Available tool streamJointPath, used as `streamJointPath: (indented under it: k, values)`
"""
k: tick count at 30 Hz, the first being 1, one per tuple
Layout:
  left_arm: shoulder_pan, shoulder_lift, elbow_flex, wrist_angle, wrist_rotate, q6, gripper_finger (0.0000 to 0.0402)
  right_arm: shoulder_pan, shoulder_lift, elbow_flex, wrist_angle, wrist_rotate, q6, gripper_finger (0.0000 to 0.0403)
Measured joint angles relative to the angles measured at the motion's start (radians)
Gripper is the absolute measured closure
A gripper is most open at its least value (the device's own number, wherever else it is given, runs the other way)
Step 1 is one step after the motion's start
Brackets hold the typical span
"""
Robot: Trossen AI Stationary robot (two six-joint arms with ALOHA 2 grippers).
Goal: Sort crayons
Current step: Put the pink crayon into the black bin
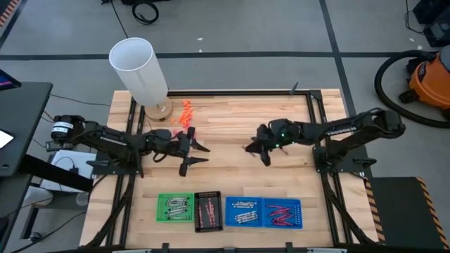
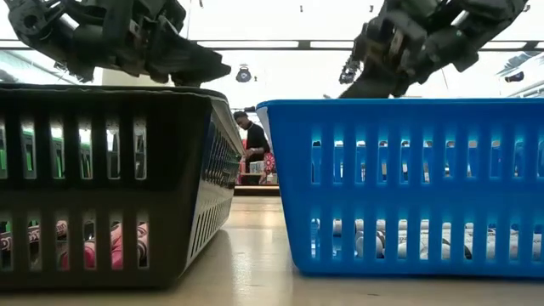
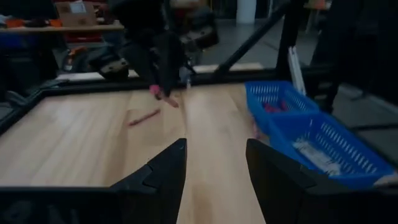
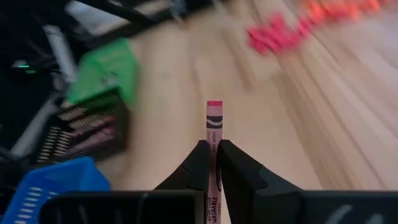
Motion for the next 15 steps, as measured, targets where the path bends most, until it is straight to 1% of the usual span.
streamJointPath:
  k: [2,6,12,15]
  values:
    - [-0.009,0.0,0.0,0.033,-0.016,-0.035,0.0225,0.035,0.0,0.0,0.075,0.008,-0.045,0.0367]
    - [-0.031,0.038,0.0,0.113,-0.126,-0.058,0.0225,0.093,0.0,0.0,0.205,0.053,-0.148,0.0367]
    - [-0.054,0.204,0.005,0.403,-0.2,-0.062,0.0225,0.137,0.0,0.0,0.295,0.161,-0.244,0.0366]
    - [-0.058,0.294,0.051,0.463,-0.213,-0.062,0.0225,0.144,0.0,0.0,0.313,0.204,-0.265,0.0366]
